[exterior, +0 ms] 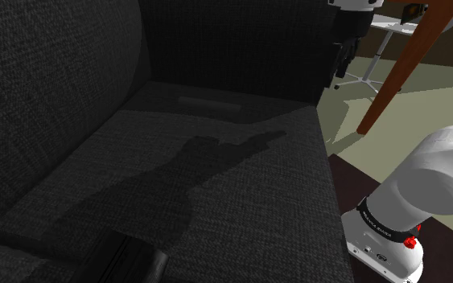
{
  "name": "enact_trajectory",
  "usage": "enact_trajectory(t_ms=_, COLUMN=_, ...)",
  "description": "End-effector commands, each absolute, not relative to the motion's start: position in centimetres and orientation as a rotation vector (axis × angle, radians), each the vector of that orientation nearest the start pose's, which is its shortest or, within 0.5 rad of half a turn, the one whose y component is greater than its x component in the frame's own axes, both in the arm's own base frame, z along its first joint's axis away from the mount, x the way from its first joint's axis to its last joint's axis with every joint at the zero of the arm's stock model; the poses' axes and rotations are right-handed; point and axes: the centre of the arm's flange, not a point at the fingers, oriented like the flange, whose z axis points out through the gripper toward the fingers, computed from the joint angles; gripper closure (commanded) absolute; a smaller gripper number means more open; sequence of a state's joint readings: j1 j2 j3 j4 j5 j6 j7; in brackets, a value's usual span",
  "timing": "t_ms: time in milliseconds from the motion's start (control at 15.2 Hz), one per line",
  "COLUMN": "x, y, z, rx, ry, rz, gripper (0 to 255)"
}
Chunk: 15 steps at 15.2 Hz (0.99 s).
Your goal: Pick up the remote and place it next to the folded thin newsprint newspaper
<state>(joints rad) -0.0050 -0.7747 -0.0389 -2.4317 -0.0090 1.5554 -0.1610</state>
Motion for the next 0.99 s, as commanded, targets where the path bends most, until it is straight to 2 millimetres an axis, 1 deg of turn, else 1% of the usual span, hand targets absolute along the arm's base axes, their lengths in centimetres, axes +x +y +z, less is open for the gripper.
enact_trajectory(t_ms=0, x=30.4, y=-1.7, z=55.0, rx=-3.103, ry=-0.202, rz=0.155, gripper=0)
enact_trajectory(t_ms=462, x=37.7, y=3.1, z=52.9, rx=-3.045, ry=-0.419, rz=0.138, gripper=0)
enact_trajectory(t_ms=924, x=44.2, y=8.9, z=51.1, rx=-2.972, ry=-0.629, rz=0.121, gripper=0)
